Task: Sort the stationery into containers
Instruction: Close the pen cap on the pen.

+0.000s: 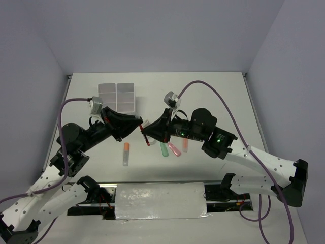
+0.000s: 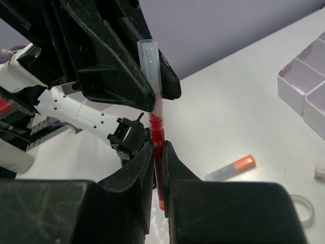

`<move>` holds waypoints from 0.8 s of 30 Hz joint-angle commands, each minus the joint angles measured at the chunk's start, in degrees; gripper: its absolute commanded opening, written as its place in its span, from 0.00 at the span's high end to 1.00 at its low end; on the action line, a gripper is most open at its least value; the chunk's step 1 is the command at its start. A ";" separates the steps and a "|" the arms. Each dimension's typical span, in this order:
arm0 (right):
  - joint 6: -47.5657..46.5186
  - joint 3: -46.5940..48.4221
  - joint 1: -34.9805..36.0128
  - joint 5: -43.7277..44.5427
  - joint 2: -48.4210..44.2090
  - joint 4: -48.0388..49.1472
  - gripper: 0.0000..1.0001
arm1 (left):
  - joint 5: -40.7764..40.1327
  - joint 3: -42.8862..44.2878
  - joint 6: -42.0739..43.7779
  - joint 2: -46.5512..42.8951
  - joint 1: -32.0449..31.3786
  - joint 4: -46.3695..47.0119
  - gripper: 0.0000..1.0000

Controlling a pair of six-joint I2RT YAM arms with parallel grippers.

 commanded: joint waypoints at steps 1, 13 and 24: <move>1.46 3.90 -0.50 4.76 -3.20 4.09 1.00 | 7.27 -1.02 1.95 -0.32 -0.53 -2.63 1.00; -1.00 4.76 -0.68 1.50 -1.97 12.70 1.00 | 6.49 -5.95 -7.27 -0.85 -2.11 5.45 1.00; -4.07 12.94 -1.64 0.10 1.81 10.95 1.00 | 3.50 -7.62 -7.72 0.29 -6.24 7.56 1.00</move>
